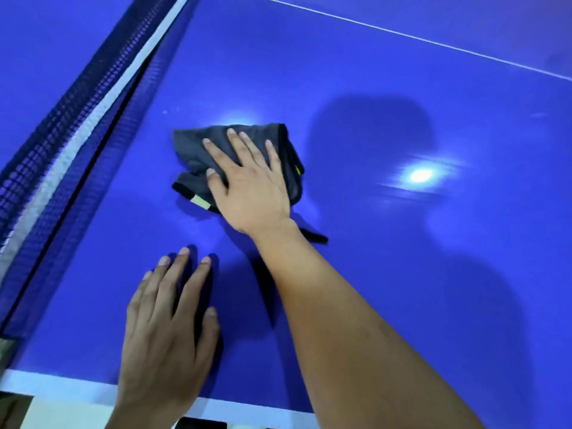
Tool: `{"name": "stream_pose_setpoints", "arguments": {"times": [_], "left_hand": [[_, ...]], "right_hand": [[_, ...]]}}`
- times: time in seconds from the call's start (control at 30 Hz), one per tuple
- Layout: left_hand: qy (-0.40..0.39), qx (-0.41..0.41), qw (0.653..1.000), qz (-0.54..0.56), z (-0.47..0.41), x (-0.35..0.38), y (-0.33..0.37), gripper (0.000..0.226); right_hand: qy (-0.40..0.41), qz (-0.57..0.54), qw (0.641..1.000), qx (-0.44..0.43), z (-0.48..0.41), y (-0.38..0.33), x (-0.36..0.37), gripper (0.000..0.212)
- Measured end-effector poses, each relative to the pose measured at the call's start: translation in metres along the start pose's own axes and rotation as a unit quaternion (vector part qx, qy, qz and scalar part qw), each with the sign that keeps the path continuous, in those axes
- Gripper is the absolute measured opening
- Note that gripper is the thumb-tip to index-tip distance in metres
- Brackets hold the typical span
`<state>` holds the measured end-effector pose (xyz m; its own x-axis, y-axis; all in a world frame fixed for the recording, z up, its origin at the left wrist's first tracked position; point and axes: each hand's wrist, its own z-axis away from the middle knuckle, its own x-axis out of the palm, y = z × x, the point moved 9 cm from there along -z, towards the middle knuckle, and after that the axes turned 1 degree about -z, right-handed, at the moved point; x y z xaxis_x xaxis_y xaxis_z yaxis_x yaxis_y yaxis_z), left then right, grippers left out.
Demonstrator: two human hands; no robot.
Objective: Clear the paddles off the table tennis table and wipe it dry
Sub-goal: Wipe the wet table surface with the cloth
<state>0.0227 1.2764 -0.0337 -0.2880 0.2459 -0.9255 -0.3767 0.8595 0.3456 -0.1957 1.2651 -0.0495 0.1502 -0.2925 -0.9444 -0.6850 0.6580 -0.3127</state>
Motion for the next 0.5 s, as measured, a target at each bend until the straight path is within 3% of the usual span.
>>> {"name": "stream_pose_setpoints", "arguments": {"times": [0.17, 0.33, 0.5], "left_hand": [[-0.002, 0.026, 1.000, 0.000, 0.020, 0.021, 0.072, 0.059], [-0.036, 0.008, 0.999, -0.031, 0.026, 0.040, 0.099, 0.059], [-0.059, -0.013, 0.996, -0.068, 0.028, 0.046, 0.099, 0.059]], "right_hand": [[0.028, 0.001, 0.995, 0.096, 0.059, 0.134, -0.051, 0.054], [0.055, 0.048, 0.970, 0.234, 0.142, 0.273, -0.104, 0.055], [0.065, 0.036, 0.949, 0.307, 0.214, 0.319, -0.127, 0.055]]}}
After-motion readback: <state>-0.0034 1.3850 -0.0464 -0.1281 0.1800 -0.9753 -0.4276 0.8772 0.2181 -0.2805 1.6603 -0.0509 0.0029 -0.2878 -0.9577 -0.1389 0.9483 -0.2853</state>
